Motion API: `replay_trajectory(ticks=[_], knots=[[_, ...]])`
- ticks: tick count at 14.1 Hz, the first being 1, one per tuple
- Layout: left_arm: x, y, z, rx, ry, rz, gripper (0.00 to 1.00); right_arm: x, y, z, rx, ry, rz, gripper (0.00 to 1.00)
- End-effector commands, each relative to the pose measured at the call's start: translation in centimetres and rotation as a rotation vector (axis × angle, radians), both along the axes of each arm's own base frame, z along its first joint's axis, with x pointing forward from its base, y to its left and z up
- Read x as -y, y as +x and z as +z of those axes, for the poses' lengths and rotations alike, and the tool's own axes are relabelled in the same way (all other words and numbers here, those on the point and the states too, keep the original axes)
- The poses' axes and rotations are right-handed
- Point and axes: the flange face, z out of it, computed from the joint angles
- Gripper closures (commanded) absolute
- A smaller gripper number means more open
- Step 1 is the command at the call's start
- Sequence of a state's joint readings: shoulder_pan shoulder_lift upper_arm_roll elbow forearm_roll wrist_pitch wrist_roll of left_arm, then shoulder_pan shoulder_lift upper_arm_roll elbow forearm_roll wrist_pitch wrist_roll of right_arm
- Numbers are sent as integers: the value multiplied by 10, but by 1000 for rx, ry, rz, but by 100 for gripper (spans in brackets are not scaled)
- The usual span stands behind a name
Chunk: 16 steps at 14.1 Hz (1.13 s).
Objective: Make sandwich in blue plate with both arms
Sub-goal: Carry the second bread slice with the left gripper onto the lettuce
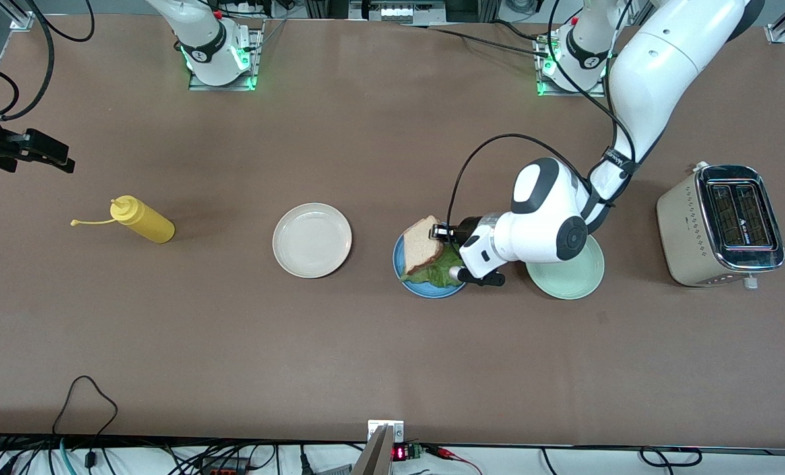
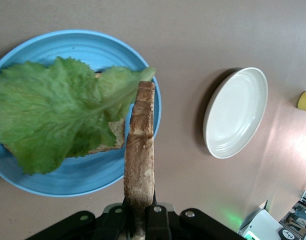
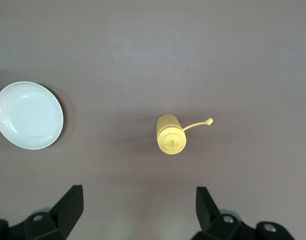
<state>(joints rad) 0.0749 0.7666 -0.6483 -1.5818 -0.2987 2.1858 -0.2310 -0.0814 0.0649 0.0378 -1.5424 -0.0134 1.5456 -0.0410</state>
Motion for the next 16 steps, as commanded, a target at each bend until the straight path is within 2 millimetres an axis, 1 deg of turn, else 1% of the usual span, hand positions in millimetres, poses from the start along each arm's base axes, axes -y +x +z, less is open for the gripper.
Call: replay_trajectory(ticks=[1,2,3,5,6,7,8,9,11,12,13,14,15,16], knots=[[-4,4,-16,-22,-20,10,95,-1,-4,8,3,-17,-6,0],[-7,4,-24,-30,-17,13,93,0,-4,7,3,-16,-9,0],[-10,6,-31,-37,-16,17,89,1,-4,7,3,-16,-9,0],[-21,12,-48,-30,-10,16,77,1,-4,7,3,-16,-11,0],[-26,15,-53,-3,-16,8,63,-1,-4,7,3,-16,-16,0],[-32,17,-63,14,-19,-1,42,-3,-4,7,2,-16,-13,0],[-34,19,-69,21,-22,2,22,-2,-4,8,3,-18,-13,0],[-36,21,-72,44,-23,8,0,-3,-5,9,3,-18,-13,0],[-42,26,-67,66,-18,12,0,-3,-6,9,1,-18,-6,0],[-49,32,-58,86,-6,16,0,-5,-6,9,1,-18,-2,0],[-56,39,-42,114,8,11,0,-7,-7,9,-3,-20,-5,0],[-59,41,-25,119,14,3,0,-3,-7,8,-5,-20,-13,0],[-59,42,-3,134,22,-8,0,-6,-7,8,-5,-21,-7,0],[-61,42,15,146,30,-19,0,-2,-7,8,-6,-22,-14,0]])
